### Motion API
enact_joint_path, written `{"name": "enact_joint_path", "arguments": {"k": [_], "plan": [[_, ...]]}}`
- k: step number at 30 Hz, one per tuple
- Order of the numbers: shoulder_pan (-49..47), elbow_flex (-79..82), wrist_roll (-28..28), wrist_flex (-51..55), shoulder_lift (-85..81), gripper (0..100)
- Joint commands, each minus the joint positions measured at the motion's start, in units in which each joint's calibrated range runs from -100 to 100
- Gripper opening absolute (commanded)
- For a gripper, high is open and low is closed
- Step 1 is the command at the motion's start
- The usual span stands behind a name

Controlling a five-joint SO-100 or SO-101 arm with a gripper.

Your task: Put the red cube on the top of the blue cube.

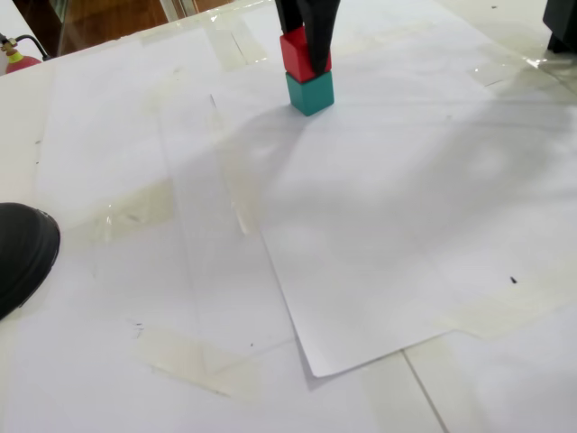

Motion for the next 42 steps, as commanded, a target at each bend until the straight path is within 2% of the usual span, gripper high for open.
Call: {"name": "enact_joint_path", "arguments": {"k": [1, 5, 8, 27, 32, 36, 42], "plan": [[-0.3, 0.0, -0.3, -0.6, -4.0, 26], [-0.9, -0.9, -0.6, -0.1, -4.7, 37], [-1.2, -1.8, -1.1, 1.3, -5.0, 41], [-5.0, -3.6, -3.4, 5.5, -10.6, 45], [-5.8, -5.7, -2.9, 8.0, -17.8, 41], [-5.4, -2.8, -2.9, 10.6, -27.7, 33], [-4.4, 15.0, -3.7, 13.0, -50.8, 22]]}}
